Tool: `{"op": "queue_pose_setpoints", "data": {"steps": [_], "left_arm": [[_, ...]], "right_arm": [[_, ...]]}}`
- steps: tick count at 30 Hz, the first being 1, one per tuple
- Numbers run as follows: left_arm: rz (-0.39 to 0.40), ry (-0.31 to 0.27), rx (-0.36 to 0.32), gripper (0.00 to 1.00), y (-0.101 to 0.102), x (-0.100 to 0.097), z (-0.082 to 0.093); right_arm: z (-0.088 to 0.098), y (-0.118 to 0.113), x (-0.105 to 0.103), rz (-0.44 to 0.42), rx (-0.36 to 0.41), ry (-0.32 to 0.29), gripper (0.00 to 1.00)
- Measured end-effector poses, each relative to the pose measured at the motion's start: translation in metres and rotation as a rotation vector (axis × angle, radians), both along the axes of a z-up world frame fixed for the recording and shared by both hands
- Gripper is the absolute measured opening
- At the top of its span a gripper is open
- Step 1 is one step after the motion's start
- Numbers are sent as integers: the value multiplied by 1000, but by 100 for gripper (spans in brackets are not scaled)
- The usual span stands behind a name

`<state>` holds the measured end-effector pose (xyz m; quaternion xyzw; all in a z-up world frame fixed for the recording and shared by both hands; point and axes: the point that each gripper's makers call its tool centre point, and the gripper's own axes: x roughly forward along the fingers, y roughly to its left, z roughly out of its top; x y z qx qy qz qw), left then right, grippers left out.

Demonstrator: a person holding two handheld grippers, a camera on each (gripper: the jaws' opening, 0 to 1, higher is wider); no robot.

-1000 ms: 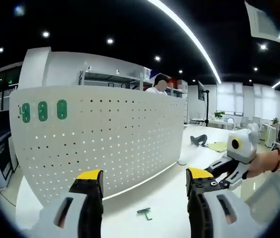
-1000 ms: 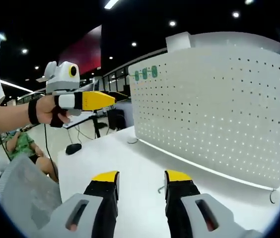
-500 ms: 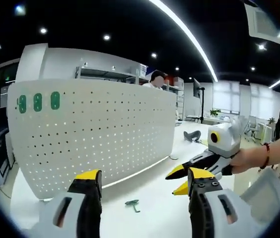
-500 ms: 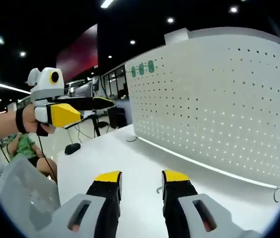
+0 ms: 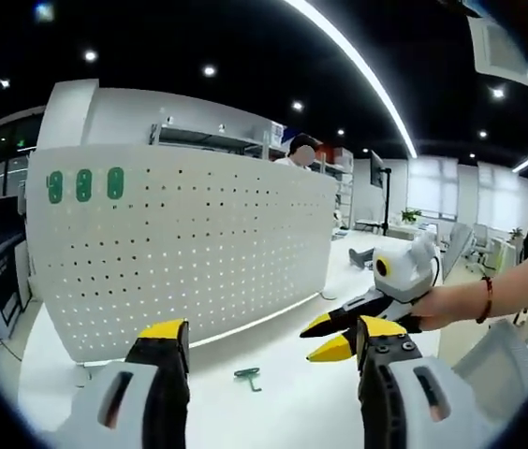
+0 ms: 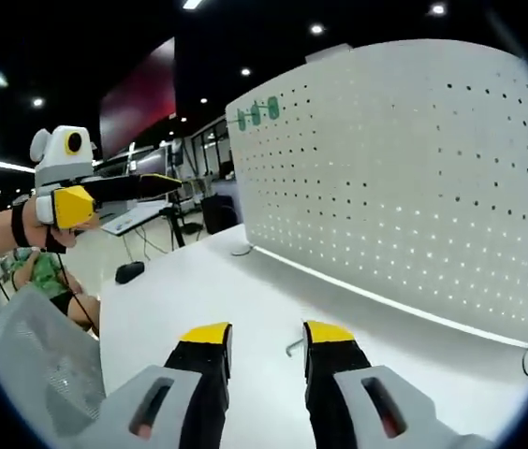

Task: Insert the hook assembly into the mounting plate slot until the hook locks in place.

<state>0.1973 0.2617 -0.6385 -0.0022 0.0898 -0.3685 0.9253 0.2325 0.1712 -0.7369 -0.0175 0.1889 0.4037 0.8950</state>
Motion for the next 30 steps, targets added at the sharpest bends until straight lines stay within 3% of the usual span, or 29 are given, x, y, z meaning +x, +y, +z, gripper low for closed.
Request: {"op": "queue_pose_setpoints", "data": {"steps": [15, 30], "left_arm": [[-16, 61, -64, 84, -10, -16, -13], [-5, 81, -38, 84, -3, -24, -19]], "right_arm": [[-24, -1, 16, 7, -62, 38, 24], [-51, 2, 32, 1, -94, 93, 18]]}}
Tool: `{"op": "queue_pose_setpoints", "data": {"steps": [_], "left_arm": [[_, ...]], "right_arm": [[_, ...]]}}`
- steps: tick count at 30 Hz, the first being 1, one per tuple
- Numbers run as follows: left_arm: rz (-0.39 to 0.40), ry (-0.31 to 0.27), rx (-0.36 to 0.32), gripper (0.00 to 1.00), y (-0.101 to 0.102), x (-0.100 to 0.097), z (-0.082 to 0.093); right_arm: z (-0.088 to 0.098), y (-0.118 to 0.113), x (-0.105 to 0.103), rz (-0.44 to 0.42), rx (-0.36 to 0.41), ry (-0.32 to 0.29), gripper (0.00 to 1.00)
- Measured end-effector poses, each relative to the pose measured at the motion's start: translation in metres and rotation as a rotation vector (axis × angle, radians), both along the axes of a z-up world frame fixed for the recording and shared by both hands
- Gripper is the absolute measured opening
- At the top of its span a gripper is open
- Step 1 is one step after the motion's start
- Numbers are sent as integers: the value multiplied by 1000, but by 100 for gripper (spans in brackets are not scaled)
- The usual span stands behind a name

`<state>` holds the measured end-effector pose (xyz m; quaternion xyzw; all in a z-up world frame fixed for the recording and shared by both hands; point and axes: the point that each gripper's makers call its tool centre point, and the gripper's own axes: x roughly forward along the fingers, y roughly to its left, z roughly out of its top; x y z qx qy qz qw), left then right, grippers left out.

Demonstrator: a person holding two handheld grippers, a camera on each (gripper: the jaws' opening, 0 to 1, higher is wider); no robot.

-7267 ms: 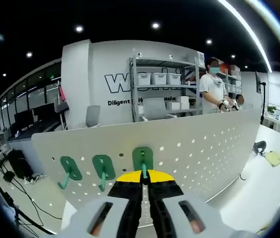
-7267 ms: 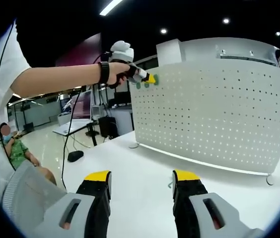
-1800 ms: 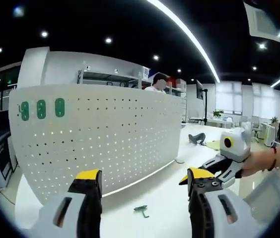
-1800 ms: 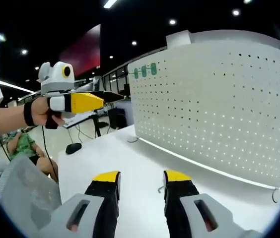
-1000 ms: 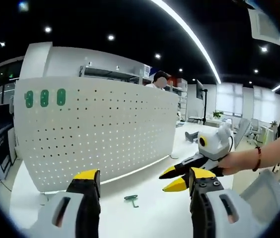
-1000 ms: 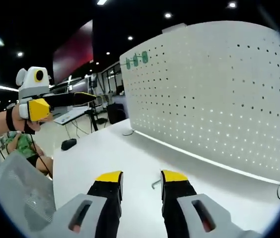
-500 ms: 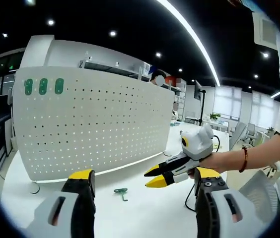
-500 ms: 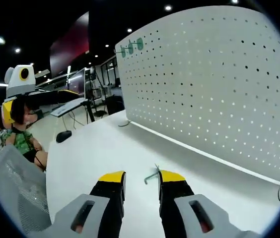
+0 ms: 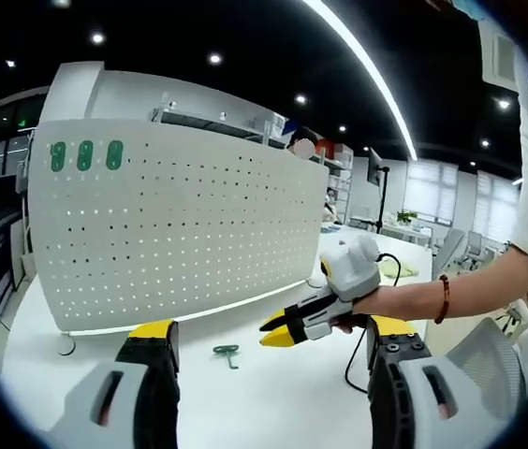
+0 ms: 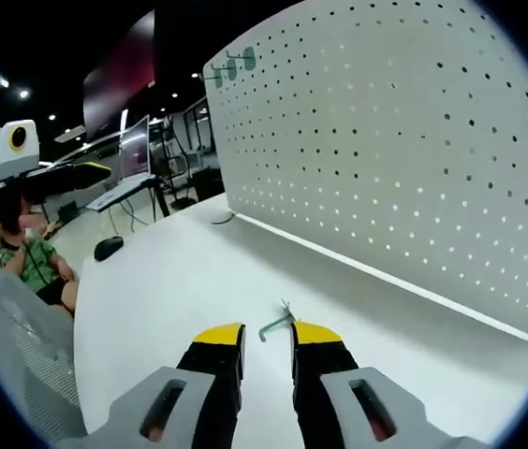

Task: Insert the hook assembly into the mounting plate slot until the hook locks in place.

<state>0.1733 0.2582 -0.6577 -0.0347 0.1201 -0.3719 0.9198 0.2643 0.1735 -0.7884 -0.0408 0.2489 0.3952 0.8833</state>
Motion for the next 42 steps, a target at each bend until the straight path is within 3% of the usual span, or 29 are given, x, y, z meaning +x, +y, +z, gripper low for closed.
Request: {"op": "queue_pose_setpoints", "data": {"steps": [3, 18, 21, 25, 36, 42], "left_arm": [[1, 9, -40, 84, 0, 1, 5], [12, 29, -23, 83, 4, 1, -1], [20, 33, -25, 84, 7, 0, -3], [27, 46, -25, 84, 8, 0, -6], [34, 58, -13, 84, 9, 1, -10], [42, 68, -11, 84, 11, -1, -14]], "right_arm": [[-3, 2, 3, 8, -8, 2, 18], [-32, 4, 18, 1, -32, 57, 15], [-38, 5, 20, 15, -70, 50, 14], [-41, 6, 26, 3, -39, 64, 14], [-53, 8, 31, 48, -96, 49, 12], [-57, 9, 36, 68, -112, 36, 4]]}}
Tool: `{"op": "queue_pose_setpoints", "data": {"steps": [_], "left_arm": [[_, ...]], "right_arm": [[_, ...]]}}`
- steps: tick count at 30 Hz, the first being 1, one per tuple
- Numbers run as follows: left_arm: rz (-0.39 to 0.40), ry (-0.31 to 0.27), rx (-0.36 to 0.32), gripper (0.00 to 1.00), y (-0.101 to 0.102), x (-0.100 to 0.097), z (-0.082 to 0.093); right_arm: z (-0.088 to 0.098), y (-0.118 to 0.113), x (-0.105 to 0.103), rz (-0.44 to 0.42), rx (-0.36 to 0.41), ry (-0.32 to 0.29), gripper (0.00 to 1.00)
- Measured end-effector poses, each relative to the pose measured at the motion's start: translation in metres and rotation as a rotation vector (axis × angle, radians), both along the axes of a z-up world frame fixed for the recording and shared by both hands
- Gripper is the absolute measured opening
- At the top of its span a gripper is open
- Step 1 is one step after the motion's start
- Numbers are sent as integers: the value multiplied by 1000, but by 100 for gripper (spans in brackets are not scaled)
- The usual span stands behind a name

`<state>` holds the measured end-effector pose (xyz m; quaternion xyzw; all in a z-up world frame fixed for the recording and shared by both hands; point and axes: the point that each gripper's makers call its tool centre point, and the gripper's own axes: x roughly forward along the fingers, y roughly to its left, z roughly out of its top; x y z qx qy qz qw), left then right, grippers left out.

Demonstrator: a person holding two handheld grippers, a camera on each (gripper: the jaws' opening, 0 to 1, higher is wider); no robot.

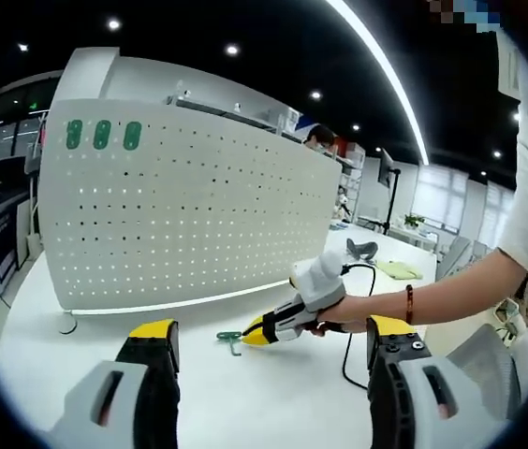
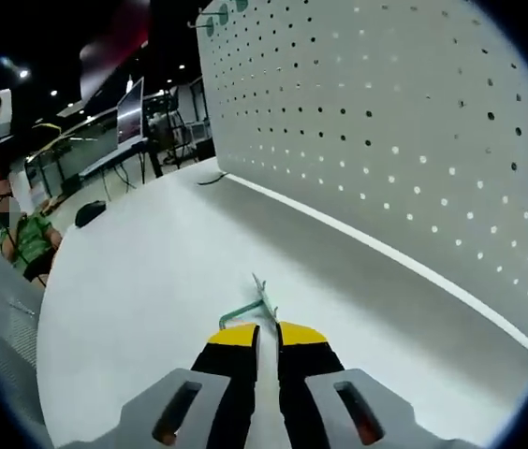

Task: Insert the hook assembly into the mounting plate slot until the hook locks in place.

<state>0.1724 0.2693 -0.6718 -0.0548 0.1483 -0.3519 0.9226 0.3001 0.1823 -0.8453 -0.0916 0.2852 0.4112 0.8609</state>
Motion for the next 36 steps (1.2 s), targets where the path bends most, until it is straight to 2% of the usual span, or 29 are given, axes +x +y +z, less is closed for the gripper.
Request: {"op": "queue_pose_setpoints", "data": {"steps": [9, 12, 18, 21, 25, 33, 36], "left_arm": [[20, 10, -6, 84, 7, 1, -2], [22, 19, -2, 83, 7, 1, -5], [26, 20, -2, 82, 8, 2, -6], [24, 21, 10, 82, 9, 3, -7], [29, 21, 5, 82, 10, 4, -6], [19, 18, 3, 82, 7, 2, -7], [14, 12, -3, 82, 6, 2, -5]], "right_arm": [[-4, 1, 7, 3, -26, -10, 7], [-9, 4, 6, 8, -18, 2, 6], [-8, 6, 9, 21, -14, -32, 5], [-8, 8, 10, 27, -3, -25, 3], [-4, 12, 8, 42, 2, -44, 2], [7, 14, -2, 42, 24, -31, 1], [15, 11, -3, 35, 4, -54, 1]]}}
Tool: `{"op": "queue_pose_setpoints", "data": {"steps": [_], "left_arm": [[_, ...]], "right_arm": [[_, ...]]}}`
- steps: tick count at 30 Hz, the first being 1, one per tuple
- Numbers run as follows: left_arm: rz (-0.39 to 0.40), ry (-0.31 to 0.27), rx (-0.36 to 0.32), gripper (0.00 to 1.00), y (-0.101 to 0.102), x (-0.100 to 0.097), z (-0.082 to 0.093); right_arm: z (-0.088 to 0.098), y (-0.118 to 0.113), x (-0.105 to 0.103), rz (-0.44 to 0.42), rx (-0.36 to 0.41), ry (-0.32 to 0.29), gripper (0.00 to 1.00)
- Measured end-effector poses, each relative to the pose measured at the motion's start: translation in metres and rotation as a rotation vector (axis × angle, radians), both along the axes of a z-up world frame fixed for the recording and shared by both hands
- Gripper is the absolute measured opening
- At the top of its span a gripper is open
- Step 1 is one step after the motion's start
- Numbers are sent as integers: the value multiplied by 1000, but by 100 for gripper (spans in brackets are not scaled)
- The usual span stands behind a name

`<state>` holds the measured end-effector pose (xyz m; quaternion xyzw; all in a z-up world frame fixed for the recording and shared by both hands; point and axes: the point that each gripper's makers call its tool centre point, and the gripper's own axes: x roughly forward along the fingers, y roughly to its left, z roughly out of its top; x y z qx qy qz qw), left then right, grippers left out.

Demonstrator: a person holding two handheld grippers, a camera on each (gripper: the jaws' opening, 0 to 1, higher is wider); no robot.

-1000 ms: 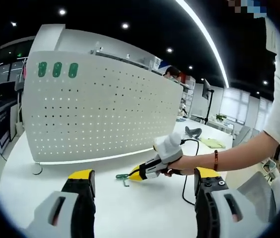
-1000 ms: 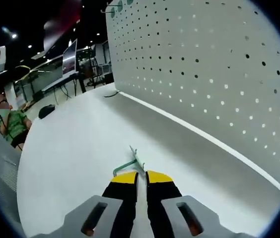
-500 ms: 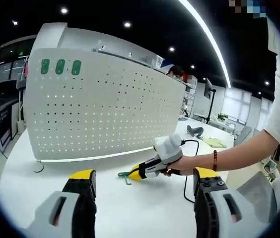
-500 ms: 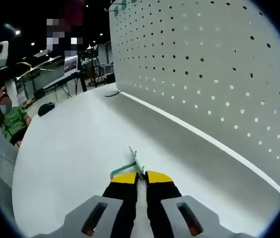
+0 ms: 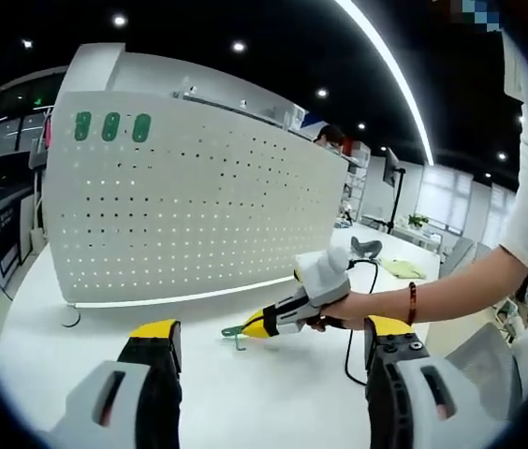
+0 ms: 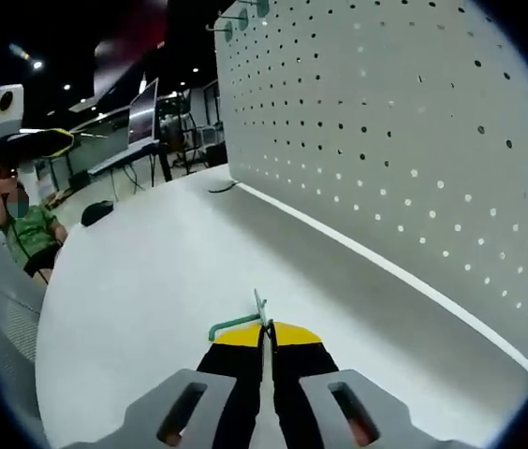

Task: Insert the hook assembly into the mounting plate slot until the hook locks in place.

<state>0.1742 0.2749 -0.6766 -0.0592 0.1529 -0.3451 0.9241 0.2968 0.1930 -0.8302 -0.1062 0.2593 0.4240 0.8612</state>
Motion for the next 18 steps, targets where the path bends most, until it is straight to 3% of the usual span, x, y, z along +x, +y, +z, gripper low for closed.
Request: {"op": "queue_pose_setpoints", "data": {"steps": [6, 10, 12, 13, 14, 18], "left_arm": [[-5, -6, -8, 81, -2, -2, 2], [-7, -16, -13, 81, -3, -5, 4], [-10, -19, -22, 81, -3, -6, 4], [-10, -10, -27, 81, -2, -7, 3], [-10, -8, -32, 81, -2, -7, 4], [-12, -25, -26, 81, -1, -10, 7]], "right_arm": [[10, -2, -8, -16, 15, 6, 1], [21, -1, -15, -52, 59, 47, 0], [25, -3, -18, -105, 95, 107, 0], [25, -4, -23, -135, 112, 168, 1], [26, -4, -23, -137, 118, 176, 1], [38, -9, -24, -156, 111, 120, 1]]}}
